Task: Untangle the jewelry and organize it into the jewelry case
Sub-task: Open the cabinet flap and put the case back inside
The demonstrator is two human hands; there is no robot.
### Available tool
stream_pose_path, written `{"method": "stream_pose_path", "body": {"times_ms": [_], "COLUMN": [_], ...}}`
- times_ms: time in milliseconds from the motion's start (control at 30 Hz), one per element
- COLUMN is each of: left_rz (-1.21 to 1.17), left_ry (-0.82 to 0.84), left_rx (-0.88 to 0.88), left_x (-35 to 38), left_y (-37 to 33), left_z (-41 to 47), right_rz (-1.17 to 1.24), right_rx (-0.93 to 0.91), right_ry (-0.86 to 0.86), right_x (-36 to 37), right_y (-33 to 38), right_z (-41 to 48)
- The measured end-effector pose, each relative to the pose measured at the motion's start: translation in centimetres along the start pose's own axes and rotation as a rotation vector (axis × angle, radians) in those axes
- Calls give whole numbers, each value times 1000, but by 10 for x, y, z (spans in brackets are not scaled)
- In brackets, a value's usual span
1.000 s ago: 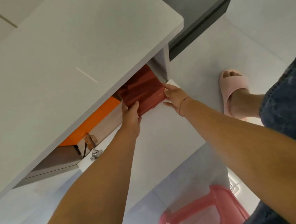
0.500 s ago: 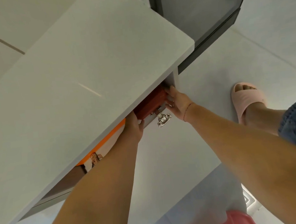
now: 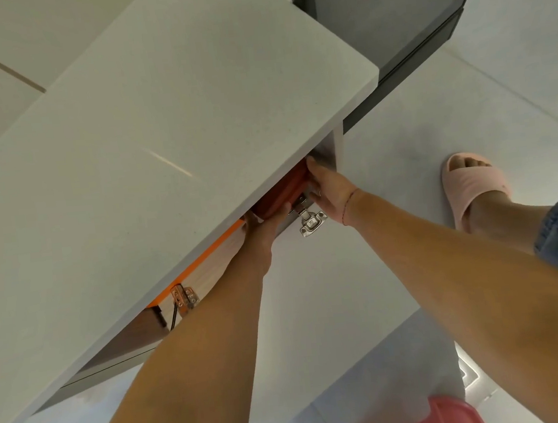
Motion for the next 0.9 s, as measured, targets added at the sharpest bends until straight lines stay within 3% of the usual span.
{"method": "stream_pose_path", "body": {"times_ms": [200,367,567,667,733,900], "left_rz": [-19,-23,-26,-37,-50,-104], "left_ry": [-15,-134,-81,-68,-80,-105], "left_rx": [65,125,135,95,8,-182], "left_x": [4,5,1,2,0,-12], "left_y": [6,-2,-5,-1,9,69], "left_z": [-3,-1,-3,-16,-35,-110], "right_rz": [16,-154,-214,-175,-117,-46], "right_rx": [0,-29,7,-26,-16,252], "right_ry": [34,59,42,-29,-174,-364], "right_x": [0,-3,-3,-12,-27,-60], "right_y": [-1,-12,-20,-23,-33,-103], "right_z": [-1,5,6,-9,-28,-83]}}
Point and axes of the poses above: each hand's wrist, its own z-axis towards the middle knuckle, its own x-axis out of the palm, y = z × x, the point moved 1 cm from there along z, towards the middle knuckle, and after that the axes turned 14 degrees about x, right-handed, at the moved point
